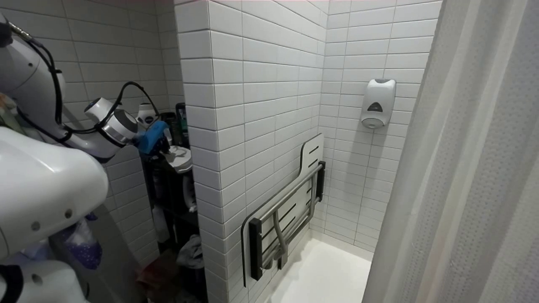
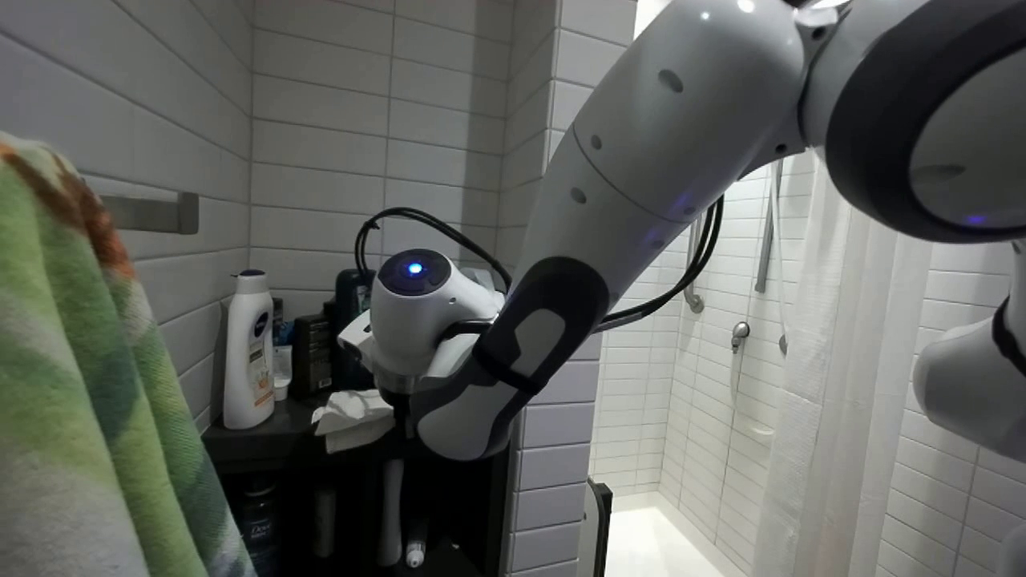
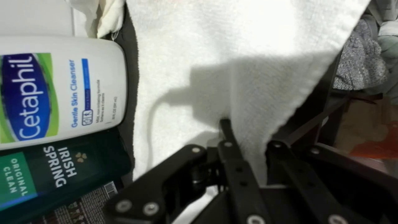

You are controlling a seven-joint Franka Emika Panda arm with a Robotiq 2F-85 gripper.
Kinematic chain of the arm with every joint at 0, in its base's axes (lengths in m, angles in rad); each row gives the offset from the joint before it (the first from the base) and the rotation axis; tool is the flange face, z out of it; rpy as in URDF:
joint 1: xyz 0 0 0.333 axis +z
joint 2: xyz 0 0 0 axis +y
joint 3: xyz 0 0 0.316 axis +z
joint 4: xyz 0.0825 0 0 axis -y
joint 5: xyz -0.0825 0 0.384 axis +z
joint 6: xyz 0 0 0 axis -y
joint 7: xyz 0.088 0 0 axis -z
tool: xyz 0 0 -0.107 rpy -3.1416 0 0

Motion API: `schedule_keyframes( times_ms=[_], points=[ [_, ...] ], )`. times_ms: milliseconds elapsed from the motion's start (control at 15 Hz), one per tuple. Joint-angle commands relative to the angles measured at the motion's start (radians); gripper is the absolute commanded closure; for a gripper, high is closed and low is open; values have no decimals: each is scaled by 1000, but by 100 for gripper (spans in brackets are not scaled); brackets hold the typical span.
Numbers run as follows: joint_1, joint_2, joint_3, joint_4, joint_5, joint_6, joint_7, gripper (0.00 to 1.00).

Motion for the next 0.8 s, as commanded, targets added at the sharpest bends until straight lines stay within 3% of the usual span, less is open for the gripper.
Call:
schedule_keyframes(
  times_ms=[0,733],
  points=[
    [36,12,-55,-13,-37,-3,33,100],
    [165,126,-212,-120,-56,18,29,98]
  ],
)
